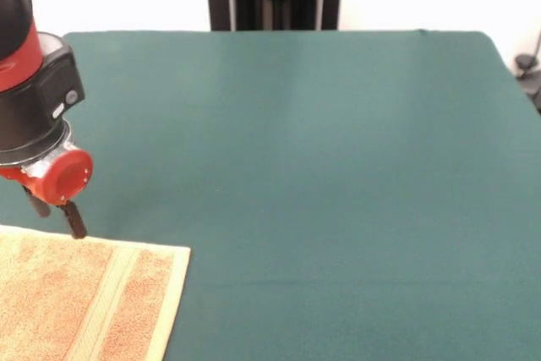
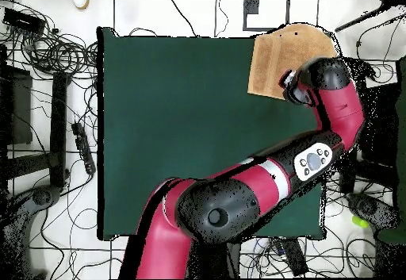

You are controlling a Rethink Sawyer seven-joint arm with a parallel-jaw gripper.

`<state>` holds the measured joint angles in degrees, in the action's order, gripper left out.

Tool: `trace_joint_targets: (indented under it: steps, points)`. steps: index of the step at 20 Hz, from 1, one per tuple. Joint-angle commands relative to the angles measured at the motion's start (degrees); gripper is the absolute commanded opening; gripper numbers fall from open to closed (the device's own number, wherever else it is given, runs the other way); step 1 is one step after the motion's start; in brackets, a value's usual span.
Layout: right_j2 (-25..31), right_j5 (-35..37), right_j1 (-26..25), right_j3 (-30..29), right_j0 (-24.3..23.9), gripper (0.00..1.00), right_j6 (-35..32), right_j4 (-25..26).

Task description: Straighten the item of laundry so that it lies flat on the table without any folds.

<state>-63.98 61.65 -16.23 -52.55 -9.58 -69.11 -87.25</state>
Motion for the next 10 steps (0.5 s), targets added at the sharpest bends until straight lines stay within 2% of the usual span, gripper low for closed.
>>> trace_joint_targets:
  steps: [1, 7, 10]
  points:
    - [13.16, -1.4, 8.01, -3.47, -0.53, 1.0, 8.49, 8.24]
    - [17.58, -4.37, 9.98, -1.85, -1.74, 1.0, 5.98, 11.34]
    - [19.09, -5.79, 9.52, 1.12, -2.7, 1.0, 2.71, 13.6]
